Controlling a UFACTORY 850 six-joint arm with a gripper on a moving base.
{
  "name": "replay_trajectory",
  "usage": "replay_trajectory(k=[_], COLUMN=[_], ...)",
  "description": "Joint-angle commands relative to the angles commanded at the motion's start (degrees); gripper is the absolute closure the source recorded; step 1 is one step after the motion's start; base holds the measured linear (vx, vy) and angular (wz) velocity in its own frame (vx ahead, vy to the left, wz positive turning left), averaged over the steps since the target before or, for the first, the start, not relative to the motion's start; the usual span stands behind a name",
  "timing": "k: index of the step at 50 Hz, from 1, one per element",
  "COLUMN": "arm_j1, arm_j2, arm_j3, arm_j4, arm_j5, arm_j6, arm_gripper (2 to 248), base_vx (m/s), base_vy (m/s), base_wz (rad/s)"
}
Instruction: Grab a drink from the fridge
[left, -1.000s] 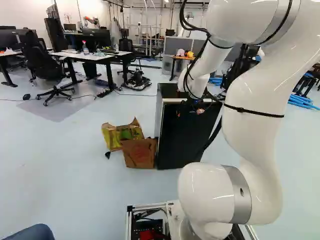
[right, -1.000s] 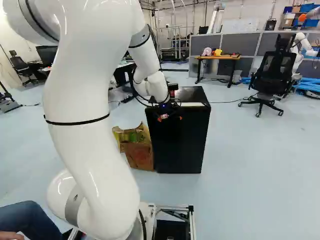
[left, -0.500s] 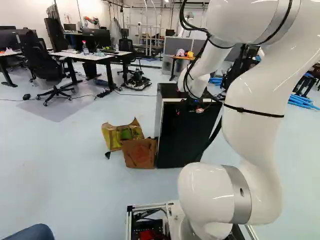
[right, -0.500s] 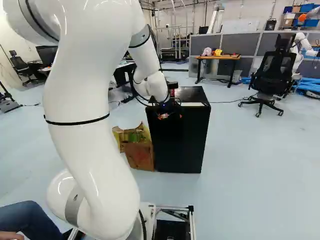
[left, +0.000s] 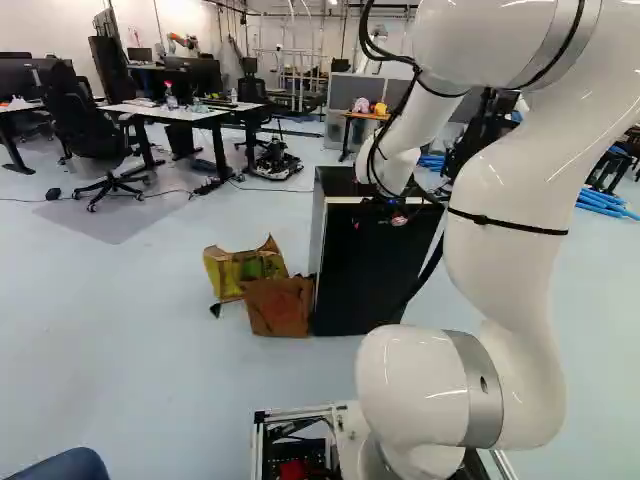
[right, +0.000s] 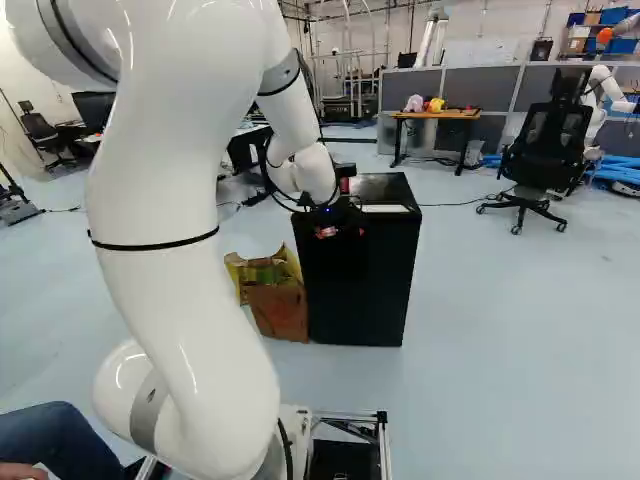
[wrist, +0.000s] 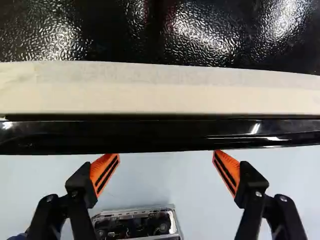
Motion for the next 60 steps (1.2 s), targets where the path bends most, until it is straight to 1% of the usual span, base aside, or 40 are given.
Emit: replay_trajectory(k=[12,27,44,60], arm_j1=[0.0,0.0,0.0,0.0], arm_j2=[0.0,0.0,0.0,0.0], arm_j3=[0.0,0.0,0.0,0.0], arm_j4=[2.2,2.3,2.3,2.3], arm_j5=[-4.0,-4.0,-2.3,1.5], arm_j6=[0.0,0.0,0.0,0.0], arm_gripper=[3,3,3,3], base_vx=[0.0,0.0,0.0,0.0], base_vy=[0.0,0.0,0.0,0.0], base_wz=[0.0,0.0,0.0,0.0])
